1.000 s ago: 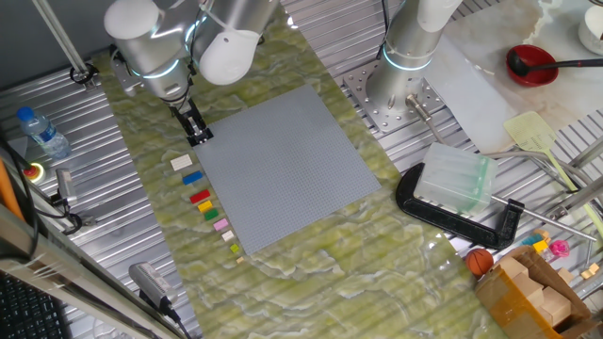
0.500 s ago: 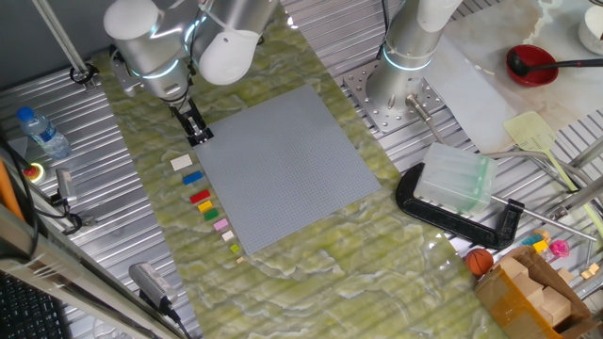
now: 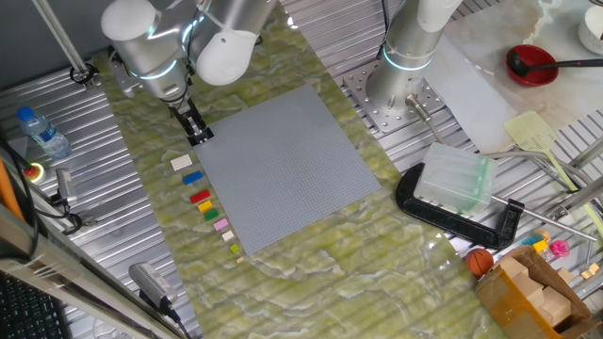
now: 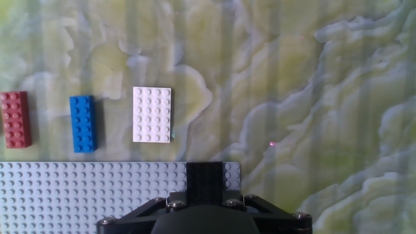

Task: Build with small Lego blocks

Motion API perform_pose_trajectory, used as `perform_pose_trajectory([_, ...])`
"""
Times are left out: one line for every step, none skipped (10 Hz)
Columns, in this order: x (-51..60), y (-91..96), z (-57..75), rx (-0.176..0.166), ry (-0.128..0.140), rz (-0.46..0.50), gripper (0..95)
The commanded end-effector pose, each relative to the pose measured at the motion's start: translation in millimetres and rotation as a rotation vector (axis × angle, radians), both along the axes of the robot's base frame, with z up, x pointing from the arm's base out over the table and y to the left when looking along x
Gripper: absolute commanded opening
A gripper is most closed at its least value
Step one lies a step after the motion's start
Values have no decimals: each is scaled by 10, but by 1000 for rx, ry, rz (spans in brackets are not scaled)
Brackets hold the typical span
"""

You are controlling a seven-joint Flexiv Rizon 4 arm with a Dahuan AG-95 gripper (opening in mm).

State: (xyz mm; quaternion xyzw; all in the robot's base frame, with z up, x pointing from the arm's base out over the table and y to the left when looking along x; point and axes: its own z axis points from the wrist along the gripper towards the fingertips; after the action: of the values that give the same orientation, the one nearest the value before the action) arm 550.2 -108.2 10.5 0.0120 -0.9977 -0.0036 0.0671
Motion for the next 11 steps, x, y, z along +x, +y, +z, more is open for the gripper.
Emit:
perform_pose_trajectory([-16,3,-192,1,-2,0,0])
perform_pose_trajectory([-14,5,-197,1,-1,-1,0])
perform_pose_trajectory([-14,5,-197,1,1,0,0])
perform_pose_trajectory([-14,5,-199,1,3,0,0])
perform_pose_trajectory([-13,4,-209,1,3,0,0])
perform_pose_trajectory([-10,3,-237,1,2,0,0])
perform_pose_trajectory([-7,2,-259,1,2,-1,0])
perform_pose_trajectory([-6,2,-267,1,2,-1,0])
perform_pose_trajectory([-6,2,-267,1,1,-1,0])
perform_pose_trajectory([-6,2,-267,1,2,0,0])
perform_pose_trajectory([-6,2,-267,1,2,0,0])
